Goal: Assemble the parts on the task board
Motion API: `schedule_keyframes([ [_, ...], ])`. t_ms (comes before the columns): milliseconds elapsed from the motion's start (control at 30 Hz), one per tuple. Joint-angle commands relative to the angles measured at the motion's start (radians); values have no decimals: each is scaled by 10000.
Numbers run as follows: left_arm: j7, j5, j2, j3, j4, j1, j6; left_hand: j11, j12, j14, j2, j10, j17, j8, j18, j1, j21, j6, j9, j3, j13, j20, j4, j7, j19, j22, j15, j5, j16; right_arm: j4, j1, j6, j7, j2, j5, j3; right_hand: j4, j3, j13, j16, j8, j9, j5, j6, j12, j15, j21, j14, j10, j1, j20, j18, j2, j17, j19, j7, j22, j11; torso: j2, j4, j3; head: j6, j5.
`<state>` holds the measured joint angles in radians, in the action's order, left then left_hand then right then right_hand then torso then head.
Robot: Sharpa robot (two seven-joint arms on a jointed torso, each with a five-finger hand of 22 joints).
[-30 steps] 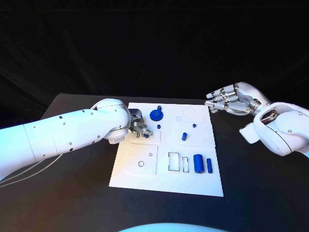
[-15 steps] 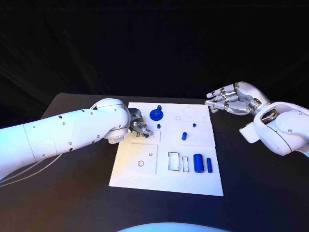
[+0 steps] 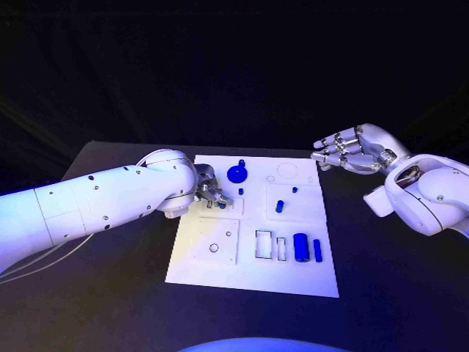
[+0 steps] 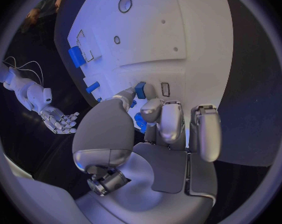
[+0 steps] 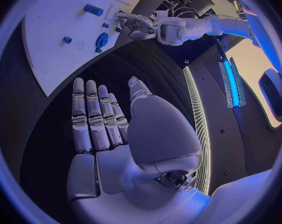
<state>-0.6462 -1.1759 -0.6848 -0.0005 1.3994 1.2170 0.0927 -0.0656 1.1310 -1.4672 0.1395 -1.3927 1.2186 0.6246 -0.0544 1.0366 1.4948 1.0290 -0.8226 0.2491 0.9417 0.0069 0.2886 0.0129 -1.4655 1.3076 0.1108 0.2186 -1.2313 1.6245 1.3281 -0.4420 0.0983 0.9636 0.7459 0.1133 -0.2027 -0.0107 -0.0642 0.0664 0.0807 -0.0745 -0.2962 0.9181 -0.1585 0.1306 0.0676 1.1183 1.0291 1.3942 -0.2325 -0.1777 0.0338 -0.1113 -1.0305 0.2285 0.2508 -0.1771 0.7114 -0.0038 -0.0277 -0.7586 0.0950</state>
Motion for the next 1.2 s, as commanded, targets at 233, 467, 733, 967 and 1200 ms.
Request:
schedule_keyframes([
  [233,-10,143,-52,87,114,-5,-412,-67,69,-243,-164,12,13,-14,188,-152,-16,16,-17,-330,22,-95,25,-37,-154,1139,73,-47,64,-30,-12,84,-4,-13,34,-2,2,-66,11,-52,-39,11,-67,-39,53,24,-38,-74,-37,-131,-59,-59,12,18,46,121,-23,-25,-4,5,0,-9,-25],
  [467,-6,263,-159,205,246,-2,-477,-62,50,-243,-188,38,12,-22,180,-198,-34,-13,-22,-500,-21,-96,22,-43,-134,1106,72,-46,68,-67,-28,82,3,-28,31,-1,-6,-75,11,-50,-38,10,-73,-42,53,28,-36,-80,-41,-154,-62,-59,5,34,51,124,-44,-28,-7,12,-5,17,-31],
  [733,-23,290,-375,335,368,193,-235,-54,22,-242,-202,70,11,-31,178,-223,-41,-42,-25,-633,-69,-94,23,-51,-129,1097,69,-46,72,-77,-36,79,0,-26,29,-1,-12,-82,10,-48,-38,9,-77,-43,53,30,-35,-83,-44,-171,-65,-60,2,45,54,127,-59,-31,-12,9,-7,33,-21],
  [967,20,539,-588,515,436,447,-313,53,-427,-230,-298,453,-10,-226,61,234,-330,-391,41,-888,-678,-56,-35,-182,185,595,-3,-26,104,-76,-38,70,0,-17,28,-1,-12,-82,10,-48,-38,9,-77,-43,53,30,-35,-83,-44,-171,-65,-60,2,45,54,127,-59,-31,-7,4,0,96,-22],
  [1200,384,1649,-447,572,-392,850,-802,566,-2558,-207,-371,1959,-47,-1445,-140,1173,-913,-1295,1092,-1432,-3403,245,13,-788,737,-303,-407,-6,161,-82,-38,62,11,-17,26,0,-20,-94,9,-45,-36,7,-81,-44,51,32,-31,-85,-47,-196,-69,-62,0,63,57,130,-83,-33,-6,14,6,191,13],
])
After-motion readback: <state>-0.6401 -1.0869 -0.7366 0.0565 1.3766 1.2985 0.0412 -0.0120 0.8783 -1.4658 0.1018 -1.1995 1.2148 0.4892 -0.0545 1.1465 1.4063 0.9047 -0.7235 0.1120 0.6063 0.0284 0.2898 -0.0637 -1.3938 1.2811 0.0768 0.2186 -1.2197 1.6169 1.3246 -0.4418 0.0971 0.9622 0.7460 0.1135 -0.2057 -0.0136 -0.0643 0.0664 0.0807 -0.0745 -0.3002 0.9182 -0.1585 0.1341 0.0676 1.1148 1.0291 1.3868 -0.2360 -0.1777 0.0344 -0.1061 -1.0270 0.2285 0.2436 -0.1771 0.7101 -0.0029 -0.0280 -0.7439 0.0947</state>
